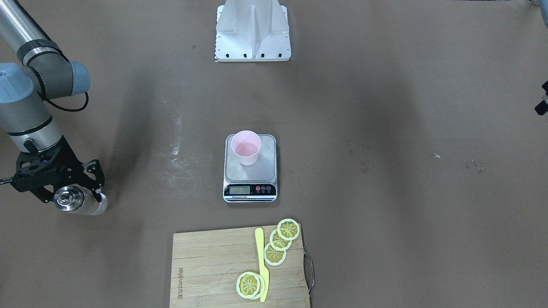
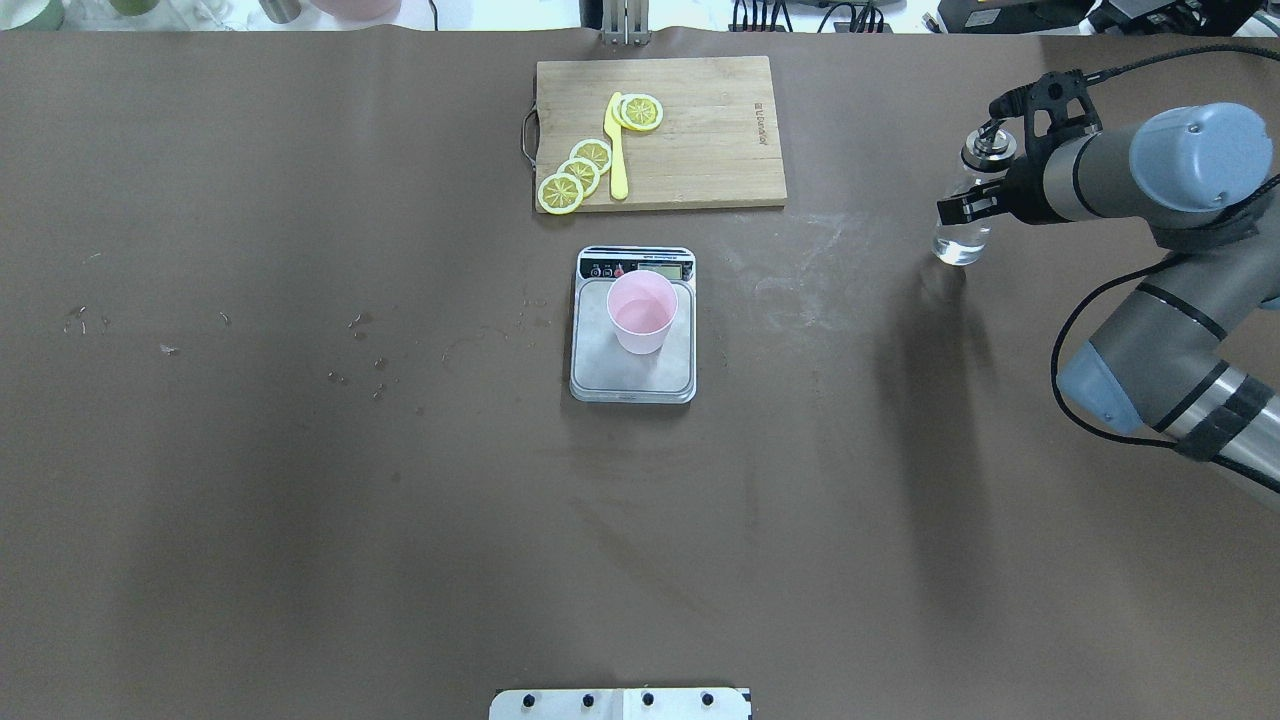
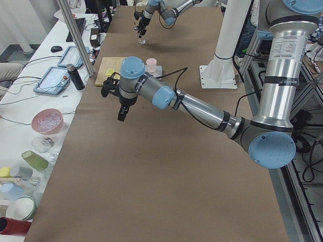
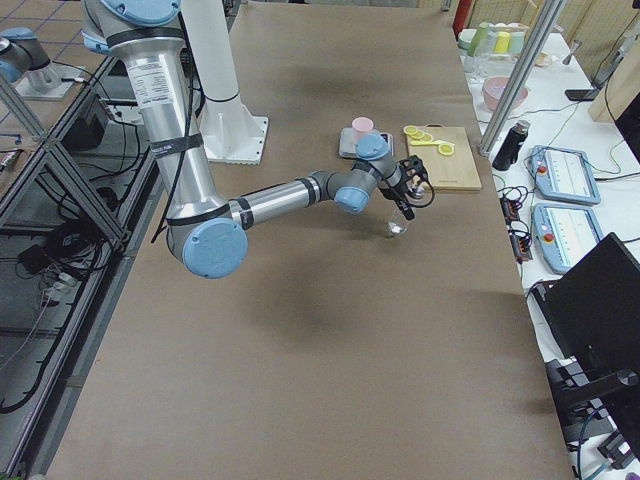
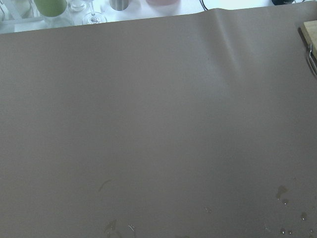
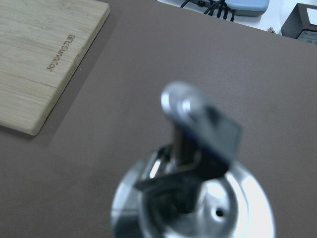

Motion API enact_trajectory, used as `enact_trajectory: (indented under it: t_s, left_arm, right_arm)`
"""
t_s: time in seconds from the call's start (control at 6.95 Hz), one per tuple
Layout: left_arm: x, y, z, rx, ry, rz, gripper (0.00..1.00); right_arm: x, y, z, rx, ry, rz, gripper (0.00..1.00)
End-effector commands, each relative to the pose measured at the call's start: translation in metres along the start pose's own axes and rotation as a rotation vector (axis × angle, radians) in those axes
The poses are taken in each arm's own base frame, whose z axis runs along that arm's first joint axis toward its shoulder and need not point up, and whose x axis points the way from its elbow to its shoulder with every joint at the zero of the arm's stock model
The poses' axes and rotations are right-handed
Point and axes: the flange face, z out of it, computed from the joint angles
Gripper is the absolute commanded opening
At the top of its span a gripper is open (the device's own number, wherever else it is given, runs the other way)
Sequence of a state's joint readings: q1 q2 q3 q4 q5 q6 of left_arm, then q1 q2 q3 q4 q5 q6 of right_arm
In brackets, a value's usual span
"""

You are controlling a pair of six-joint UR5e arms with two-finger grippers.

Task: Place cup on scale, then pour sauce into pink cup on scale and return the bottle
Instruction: 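Lower the sauce bottle onto the table with the right gripper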

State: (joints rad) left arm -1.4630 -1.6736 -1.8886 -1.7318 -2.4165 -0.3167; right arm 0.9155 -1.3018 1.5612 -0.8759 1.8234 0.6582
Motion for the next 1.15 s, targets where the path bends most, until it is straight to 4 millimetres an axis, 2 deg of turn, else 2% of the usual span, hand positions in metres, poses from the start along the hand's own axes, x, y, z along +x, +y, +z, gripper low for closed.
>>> enact_trajectory:
  t_s: [0.0,0.43,0.58,0.72,1.01]
  left_arm:
    - [0.000,0.001,0.001,-0.002,0.000,-0.002,0.97]
    - [-0.001,0.001,0.001,-0.003,-0.001,-0.003,0.97]
    - [0.000,0.000,0.001,-0.002,-0.001,-0.002,0.97]
    - [0.000,0.001,0.001,-0.002,-0.001,-0.002,0.97]
    - [-0.001,0.001,0.001,-0.003,-0.001,-0.003,0.97]
  right_arm:
    - [0.005,0.008,-0.003,0.036,-0.021,0.004,0.00]
    - [0.017,0.017,0.008,0.051,0.016,0.016,0.00]
    - [0.023,0.023,0.018,0.081,-0.008,0.007,0.00]
    - [0.024,0.026,0.026,0.083,-0.013,0.003,0.00]
    - [0.020,0.023,0.025,0.086,-0.023,0.000,0.00]
